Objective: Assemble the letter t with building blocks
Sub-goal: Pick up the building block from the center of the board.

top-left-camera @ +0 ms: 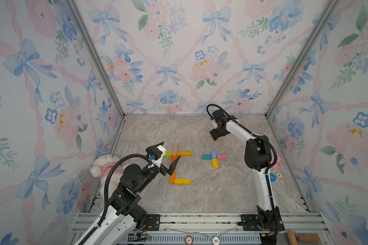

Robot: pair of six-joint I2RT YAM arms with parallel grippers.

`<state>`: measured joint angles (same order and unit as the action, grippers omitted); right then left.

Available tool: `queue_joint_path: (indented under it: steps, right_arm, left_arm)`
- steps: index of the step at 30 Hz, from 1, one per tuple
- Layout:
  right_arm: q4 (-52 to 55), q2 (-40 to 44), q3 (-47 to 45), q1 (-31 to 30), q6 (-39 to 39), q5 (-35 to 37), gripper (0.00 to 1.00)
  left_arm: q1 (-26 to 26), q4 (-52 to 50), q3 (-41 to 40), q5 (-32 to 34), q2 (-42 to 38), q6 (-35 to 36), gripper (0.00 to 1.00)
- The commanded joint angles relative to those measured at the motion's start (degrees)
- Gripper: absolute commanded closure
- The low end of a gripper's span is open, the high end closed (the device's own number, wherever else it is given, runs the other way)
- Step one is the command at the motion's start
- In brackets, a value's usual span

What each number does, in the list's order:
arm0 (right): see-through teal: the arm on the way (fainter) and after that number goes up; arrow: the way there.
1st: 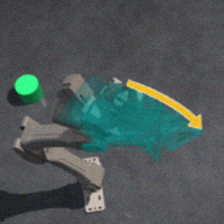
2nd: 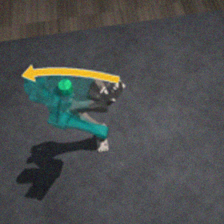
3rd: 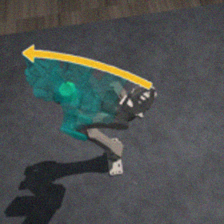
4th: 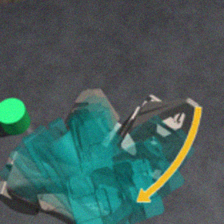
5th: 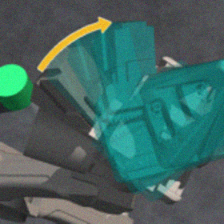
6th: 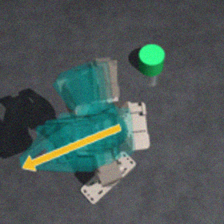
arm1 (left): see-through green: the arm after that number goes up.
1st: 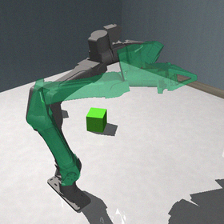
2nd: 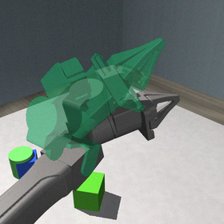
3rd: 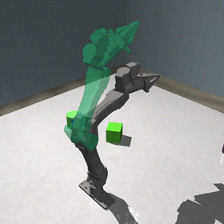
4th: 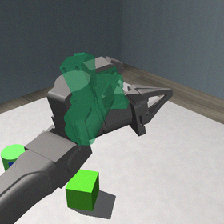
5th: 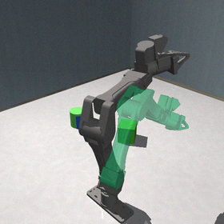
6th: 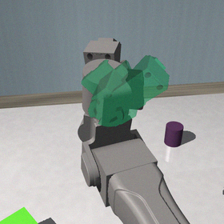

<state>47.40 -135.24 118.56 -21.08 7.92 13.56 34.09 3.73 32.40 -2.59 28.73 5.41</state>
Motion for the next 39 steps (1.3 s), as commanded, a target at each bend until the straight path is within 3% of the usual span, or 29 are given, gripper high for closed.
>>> queue_joint_path:
  steps: [1, 39]
  right_arm:
    - [1.56, -2.10, 3.61, -0.77, 0.78, 0.83, 0.13]
    - [5.14, -10.18, 13.05, 0.93, 0.69, 2.11, 0.15]
  left_arm:
    - [-0.42, 1.18, -0.31, -0.54, 0.34, 0.53, 0.02]
    - [-0.36, 1.07, -0.23, -0.40, 0.96, 0.65, 0.02]
